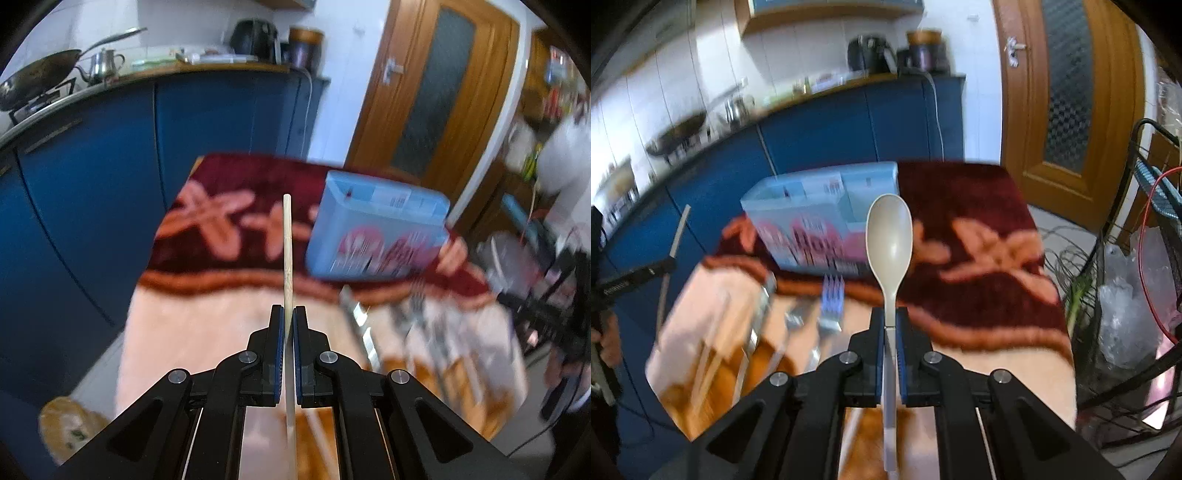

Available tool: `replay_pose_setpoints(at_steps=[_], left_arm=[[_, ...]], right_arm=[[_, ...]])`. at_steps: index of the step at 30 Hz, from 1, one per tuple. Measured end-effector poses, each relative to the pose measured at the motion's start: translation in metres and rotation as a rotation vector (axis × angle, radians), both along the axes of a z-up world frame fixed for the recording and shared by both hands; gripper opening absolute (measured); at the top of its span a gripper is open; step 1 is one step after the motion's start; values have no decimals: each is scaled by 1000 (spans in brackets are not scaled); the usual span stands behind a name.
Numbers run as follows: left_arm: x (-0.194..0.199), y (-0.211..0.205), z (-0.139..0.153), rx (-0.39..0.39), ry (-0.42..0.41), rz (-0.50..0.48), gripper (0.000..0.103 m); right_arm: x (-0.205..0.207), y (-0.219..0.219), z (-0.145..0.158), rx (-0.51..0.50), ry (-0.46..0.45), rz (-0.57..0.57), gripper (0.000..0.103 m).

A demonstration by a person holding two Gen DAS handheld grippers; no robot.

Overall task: Organize utensils
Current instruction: 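Lift the chopstick with left and spoon with right, drop both into the blue holder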

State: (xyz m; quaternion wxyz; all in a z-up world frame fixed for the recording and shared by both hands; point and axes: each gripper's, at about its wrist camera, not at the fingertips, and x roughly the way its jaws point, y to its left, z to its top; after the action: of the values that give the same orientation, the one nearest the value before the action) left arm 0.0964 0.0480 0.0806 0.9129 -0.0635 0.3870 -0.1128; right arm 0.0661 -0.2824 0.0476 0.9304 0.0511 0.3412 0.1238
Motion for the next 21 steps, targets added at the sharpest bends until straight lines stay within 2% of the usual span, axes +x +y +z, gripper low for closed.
replay_pose_setpoints(at_steps=[4, 10, 16, 21], left_arm=[[12, -11, 16, -63, -111, -2, 4], [36, -33, 42, -82, -281, 19, 4], [59, -55, 65, -53, -458, 52, 4], [83, -65, 69, -76, -511, 62, 4]], right_arm=[[5, 2, 13, 52, -112, -2, 8], [24, 11, 37, 56, -265, -13, 8], [61, 21, 46, 108, -331, -3, 8], [85, 26, 43, 128, -381, 5, 8]])
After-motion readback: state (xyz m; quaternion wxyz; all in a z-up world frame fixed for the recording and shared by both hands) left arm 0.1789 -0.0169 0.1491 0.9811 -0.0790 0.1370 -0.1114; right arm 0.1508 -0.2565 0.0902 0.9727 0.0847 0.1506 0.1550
